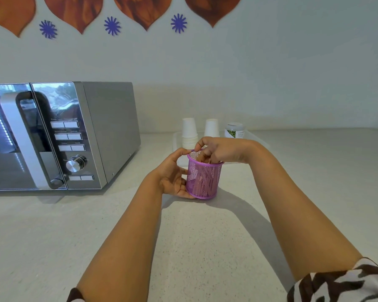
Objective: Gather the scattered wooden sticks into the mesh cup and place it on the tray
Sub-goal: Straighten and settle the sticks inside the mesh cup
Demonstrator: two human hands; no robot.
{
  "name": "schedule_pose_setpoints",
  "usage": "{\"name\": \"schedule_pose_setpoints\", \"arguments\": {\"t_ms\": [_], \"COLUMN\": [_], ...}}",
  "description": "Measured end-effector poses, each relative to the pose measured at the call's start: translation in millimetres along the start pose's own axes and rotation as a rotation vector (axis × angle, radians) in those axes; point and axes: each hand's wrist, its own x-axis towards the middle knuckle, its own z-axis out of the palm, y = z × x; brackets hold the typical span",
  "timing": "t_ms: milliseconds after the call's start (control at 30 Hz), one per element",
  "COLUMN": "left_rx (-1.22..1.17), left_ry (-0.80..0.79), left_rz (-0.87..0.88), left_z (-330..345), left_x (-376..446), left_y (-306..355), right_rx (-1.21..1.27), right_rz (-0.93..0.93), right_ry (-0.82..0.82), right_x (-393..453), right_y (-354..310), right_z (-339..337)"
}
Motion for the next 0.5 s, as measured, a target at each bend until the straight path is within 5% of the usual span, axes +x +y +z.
{"name": "schedule_pose_setpoints", "arguments": {"t_ms": [267, 500], "left_rx": [0.019, 0.03], "left_ry": [0.002, 0.006], "left_rz": [-0.019, -0.022], "left_z": [2.0, 1.7], "left_x": [-1.3, -1.0], "left_y": [-1.8, -1.9], "right_rx": [0.038, -0.004], "right_rz": [-0.019, -0.084], "right_ry": [-0.141, -0.056], "right_x": [-2.7, -2.0], "right_y": [8.0, 18.6], "right_z": [-10.5, -15.3]}}
